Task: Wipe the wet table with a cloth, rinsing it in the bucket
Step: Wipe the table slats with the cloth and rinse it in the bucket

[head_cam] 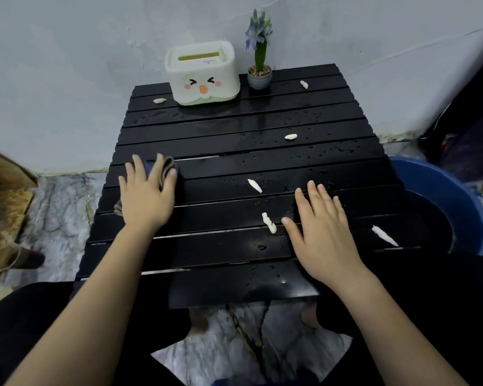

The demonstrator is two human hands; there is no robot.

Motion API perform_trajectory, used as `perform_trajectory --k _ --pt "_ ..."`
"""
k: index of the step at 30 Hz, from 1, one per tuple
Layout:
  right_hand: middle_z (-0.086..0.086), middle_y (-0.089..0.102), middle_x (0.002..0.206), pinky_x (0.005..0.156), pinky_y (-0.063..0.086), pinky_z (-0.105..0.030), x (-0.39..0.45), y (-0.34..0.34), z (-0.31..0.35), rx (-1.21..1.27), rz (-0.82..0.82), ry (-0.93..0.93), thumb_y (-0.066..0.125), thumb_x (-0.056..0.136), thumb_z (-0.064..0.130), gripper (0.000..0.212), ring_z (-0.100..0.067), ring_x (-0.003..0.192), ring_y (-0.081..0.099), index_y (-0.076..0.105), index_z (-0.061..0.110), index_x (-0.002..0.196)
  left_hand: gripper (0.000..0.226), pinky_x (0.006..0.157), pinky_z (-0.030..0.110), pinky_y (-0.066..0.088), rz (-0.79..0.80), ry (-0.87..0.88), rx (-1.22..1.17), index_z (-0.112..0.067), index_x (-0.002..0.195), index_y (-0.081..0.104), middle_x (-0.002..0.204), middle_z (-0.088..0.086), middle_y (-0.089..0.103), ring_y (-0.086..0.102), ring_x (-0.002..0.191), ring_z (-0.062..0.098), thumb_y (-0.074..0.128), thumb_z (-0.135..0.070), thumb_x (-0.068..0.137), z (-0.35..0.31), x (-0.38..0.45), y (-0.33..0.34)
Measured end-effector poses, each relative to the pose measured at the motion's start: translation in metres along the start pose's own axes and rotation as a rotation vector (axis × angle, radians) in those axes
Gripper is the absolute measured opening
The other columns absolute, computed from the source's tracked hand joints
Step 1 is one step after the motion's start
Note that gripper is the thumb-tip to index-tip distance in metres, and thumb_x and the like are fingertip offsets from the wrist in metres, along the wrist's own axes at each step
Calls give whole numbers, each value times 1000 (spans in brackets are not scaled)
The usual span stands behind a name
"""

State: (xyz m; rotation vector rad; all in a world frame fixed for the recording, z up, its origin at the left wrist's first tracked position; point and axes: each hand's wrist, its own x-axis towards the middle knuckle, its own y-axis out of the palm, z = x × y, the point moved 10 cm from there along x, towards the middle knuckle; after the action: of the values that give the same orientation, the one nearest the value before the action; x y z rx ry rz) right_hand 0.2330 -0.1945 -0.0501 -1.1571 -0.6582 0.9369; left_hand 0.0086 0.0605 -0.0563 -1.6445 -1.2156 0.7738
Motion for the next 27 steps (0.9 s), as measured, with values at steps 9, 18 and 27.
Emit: perform_trajectory --k 9,18,27 --pt "-14 21 164 122 6 -41 2 -7 -1 -3 14 -13 36 102 49 64 -26 153 12 31 13 154 51 122 41 13 95 389 -65 -20 148 40 161 6 26 23 148 32 48 -18 98 -154 -19 55" --pt "-9 17 165 123 8 -41 9 -18 -15 57 40 -33 39 101 51 63 -23 153 7 30 20 155 34 70 23 56 35 345 -852 -18 129 63 116 -5 70 67 72 4 53 -8 97 -169 24 20" --pt "-11 17 165 123 8 -45 29 -21 -41 8 73 41 36 99 55 65 -26 153 9 30 22 155 45 109 50 33 -74 125 92 -11 141 42 150 18 36 31 139 37 41 -19 97 -130 102 57"
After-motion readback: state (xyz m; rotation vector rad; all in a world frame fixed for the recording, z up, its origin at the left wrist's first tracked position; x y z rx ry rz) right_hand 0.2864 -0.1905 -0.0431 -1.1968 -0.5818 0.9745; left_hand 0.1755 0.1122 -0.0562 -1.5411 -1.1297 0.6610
